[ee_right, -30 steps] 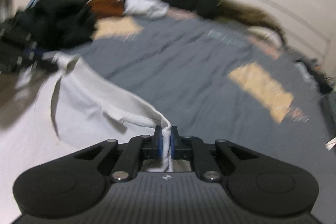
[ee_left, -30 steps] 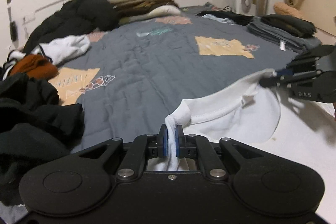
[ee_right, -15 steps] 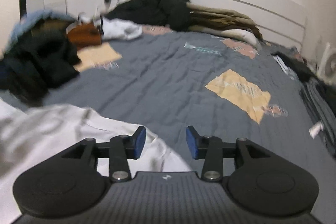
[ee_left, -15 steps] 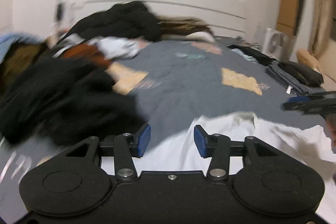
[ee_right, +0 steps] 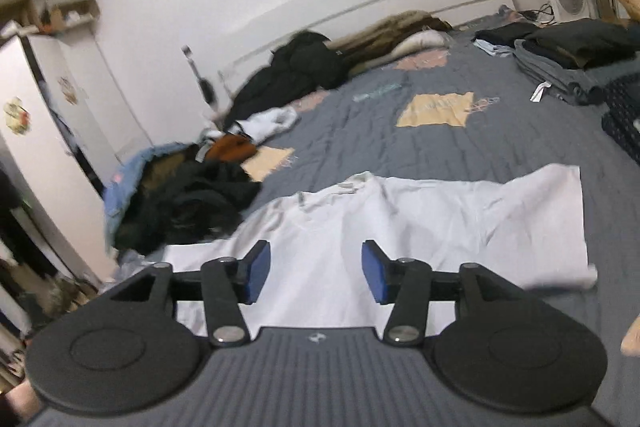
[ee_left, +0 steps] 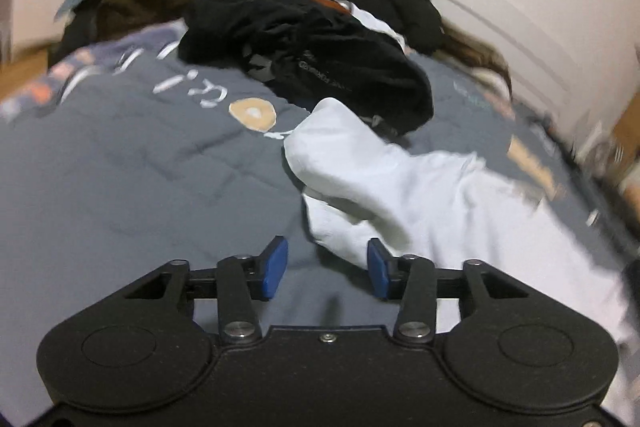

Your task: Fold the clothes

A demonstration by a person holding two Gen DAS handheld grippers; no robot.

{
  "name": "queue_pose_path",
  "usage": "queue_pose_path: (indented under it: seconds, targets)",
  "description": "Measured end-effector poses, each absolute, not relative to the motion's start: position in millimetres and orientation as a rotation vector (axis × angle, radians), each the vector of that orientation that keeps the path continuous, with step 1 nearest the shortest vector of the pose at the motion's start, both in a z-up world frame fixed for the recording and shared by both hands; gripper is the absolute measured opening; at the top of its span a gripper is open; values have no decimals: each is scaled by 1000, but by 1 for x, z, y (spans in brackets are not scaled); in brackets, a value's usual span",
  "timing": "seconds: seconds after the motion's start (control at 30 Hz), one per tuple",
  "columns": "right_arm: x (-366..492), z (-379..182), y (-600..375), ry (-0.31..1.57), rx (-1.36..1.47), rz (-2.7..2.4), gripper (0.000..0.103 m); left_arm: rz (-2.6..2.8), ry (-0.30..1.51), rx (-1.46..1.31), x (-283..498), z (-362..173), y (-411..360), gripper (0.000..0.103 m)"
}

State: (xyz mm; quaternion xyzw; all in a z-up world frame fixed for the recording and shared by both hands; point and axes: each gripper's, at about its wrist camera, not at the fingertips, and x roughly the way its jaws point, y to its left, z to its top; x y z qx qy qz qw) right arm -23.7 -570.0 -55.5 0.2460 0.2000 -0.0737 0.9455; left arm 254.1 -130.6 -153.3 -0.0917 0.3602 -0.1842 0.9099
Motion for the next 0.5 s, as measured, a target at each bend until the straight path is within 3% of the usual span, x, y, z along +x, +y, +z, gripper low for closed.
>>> queue_pose_path:
  seconds: [0.33, 0.37, 0.4, 0.5]
  targets:
    - [-21, -90, -570, 438, 455, -125, 54, -447, 798, 148, 289, -180, -205, 40]
    - [-20, -94, -570, 443, 451, -121, 54, -450, 810, 155, 291, -185, -207, 35]
    - [-19, -97, -570, 448, 447, -118, 54, -454, 819, 159, 292, -189, -209, 21]
    - [-19, -108, -575, 475, 468, -126, 54, -462, 806, 146, 281, -186, -200, 7]
